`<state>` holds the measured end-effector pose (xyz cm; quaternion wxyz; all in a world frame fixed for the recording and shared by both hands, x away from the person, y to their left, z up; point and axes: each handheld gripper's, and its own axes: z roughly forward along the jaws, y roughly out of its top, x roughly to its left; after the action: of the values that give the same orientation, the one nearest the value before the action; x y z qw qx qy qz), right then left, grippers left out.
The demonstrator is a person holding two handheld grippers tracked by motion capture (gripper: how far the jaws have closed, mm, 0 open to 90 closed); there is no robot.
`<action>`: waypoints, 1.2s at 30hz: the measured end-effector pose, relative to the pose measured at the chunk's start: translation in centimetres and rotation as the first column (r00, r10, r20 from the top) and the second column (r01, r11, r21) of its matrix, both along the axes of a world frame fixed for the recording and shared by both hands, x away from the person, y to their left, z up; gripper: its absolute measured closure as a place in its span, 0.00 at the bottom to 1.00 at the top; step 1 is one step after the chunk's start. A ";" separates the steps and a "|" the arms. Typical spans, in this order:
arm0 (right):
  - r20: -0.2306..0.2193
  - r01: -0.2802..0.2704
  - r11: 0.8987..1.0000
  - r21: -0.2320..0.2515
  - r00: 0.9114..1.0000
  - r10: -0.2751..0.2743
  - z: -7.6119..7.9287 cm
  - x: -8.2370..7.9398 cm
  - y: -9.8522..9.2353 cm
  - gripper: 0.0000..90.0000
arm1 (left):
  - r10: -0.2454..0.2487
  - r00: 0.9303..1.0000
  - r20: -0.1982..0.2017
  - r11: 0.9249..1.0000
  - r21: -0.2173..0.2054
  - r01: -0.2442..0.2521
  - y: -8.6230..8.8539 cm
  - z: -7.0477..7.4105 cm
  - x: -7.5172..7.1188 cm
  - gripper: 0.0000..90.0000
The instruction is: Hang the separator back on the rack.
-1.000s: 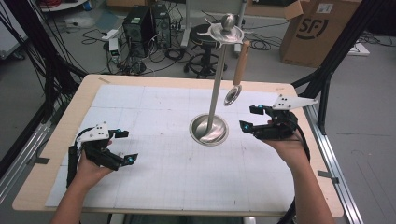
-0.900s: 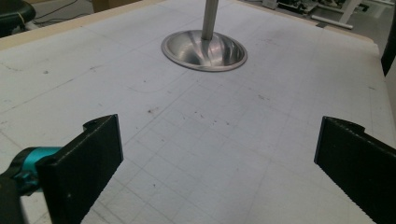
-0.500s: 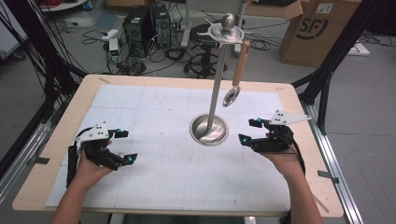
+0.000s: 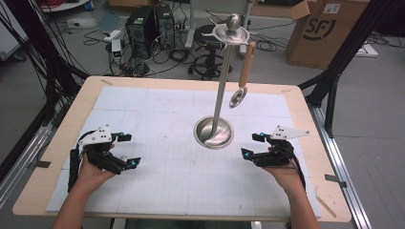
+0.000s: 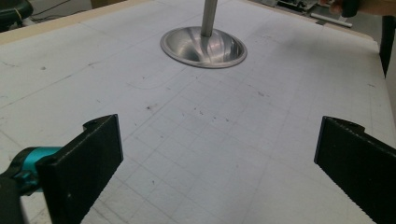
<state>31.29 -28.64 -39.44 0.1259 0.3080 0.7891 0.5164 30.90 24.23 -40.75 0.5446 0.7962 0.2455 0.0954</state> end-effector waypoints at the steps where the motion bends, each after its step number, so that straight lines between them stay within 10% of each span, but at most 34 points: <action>1: -0.007 -0.002 1.000 -0.006 1.000 0.002 -0.3 0.0 0.0 0.22 | 0.000 1.000 -0.001 1.000 -0.001 0.000 0.0 0.0 0.0 0.02; 14: -0.033 0.043 0.997 0.062 0.999 -0.041 -2.3 -0.6 -1.4 0.16 | 0.014 1.000 -0.007 0.999 -0.043 -0.014 0.1 -0.2 0.6 0.02; 36: -0.036 0.064 0.997 0.047 0.997 -0.063 -2.6 -0.4 -1.9 0.15 | 0.005 1.000 -0.021 1.000 -0.013 -0.006 -0.2 -0.5 0.4 0.02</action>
<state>30.94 -30.55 -42.09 0.1213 0.3445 0.7684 0.5256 31.35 24.07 -41.20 0.5471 0.7928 0.2542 0.0867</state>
